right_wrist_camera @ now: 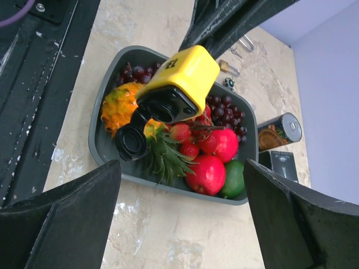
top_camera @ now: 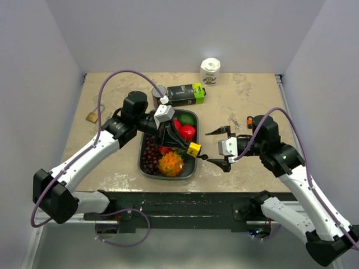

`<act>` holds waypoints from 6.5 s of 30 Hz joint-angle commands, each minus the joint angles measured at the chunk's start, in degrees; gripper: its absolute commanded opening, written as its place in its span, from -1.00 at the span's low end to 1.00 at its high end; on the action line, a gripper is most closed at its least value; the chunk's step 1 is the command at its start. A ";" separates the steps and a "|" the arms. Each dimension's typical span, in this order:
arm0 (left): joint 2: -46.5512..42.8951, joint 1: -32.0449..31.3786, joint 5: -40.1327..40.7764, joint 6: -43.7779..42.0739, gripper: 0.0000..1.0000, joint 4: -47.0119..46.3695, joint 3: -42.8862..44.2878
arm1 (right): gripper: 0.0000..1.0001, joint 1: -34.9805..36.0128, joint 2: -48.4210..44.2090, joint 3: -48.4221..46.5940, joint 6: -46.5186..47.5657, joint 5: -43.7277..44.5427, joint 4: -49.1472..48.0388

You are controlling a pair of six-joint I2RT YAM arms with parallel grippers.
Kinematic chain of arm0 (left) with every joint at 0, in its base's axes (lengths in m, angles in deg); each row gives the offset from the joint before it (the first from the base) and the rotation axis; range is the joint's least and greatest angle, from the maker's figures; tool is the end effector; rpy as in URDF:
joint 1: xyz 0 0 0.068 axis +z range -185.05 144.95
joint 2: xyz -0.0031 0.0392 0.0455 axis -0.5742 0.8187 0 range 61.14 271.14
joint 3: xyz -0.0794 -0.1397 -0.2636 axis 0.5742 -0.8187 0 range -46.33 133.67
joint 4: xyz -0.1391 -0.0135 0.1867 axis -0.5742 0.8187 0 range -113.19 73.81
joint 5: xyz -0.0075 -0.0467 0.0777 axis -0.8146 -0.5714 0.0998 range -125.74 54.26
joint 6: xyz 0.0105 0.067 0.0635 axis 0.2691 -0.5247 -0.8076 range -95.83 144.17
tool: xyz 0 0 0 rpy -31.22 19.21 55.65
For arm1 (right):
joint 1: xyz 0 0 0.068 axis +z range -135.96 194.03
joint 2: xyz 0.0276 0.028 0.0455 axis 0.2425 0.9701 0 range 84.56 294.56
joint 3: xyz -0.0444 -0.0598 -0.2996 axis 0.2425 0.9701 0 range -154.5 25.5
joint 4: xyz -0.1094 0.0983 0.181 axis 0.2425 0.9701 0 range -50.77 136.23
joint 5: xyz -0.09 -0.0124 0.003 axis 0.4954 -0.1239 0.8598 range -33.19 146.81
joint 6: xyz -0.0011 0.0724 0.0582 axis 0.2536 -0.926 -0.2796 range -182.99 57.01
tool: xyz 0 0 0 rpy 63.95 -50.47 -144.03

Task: Lock with the key
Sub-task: Adjust the lock, then place the lock at the center of the board.

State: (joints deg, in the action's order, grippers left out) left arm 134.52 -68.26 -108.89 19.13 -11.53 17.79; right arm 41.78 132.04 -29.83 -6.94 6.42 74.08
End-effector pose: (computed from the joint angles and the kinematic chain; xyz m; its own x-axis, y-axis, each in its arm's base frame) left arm 0.1629 -0.2023 0.3915 -0.2180 0.1733 -0.9604 0.9294 -0.2633 -0.2585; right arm 0.0889 0.1196 0.3663 0.5257 -0.3209 -0.7878 -0.8384 -0.0387 -0.5437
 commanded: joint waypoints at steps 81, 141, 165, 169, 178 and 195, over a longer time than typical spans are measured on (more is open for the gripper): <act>2.03 -7.92 -2.44 -1.73 -1.00 -2.87 0.48 | -0.36 7.23 4.19 0.40 -21.94 2.92 -25.71; 7.03 1.40 9.95 37.73 -1.00 -19.22 -2.42 | 0.78 6.27 13.16 -8.13 -23.18 19.28 -9.80; 6.33 4.47 18.37 37.47 -1.00 -17.99 -1.98 | 0.89 6.09 10.26 -5.14 -20.81 25.86 -4.89; 6.51 4.38 21.98 38.52 -1.00 -16.14 -1.27 | 0.93 6.27 10.43 -5.49 -20.37 27.10 -4.79; 7.74 2.72 27.44 39.93 -1.00 -12.98 1.71 | 0.96 6.35 14.39 -7.07 -21.51 26.23 -13.66; 7.30 1.13 30.43 35.27 -1.00 -8.41 4.70 | 0.65 6.70 13.07 3.12 -12.28 23.40 -30.63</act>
State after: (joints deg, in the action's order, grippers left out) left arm 143.00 -66.97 -79.03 55.81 -18.64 19.17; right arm 47.90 145.55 -28.12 -21.60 27.62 49.84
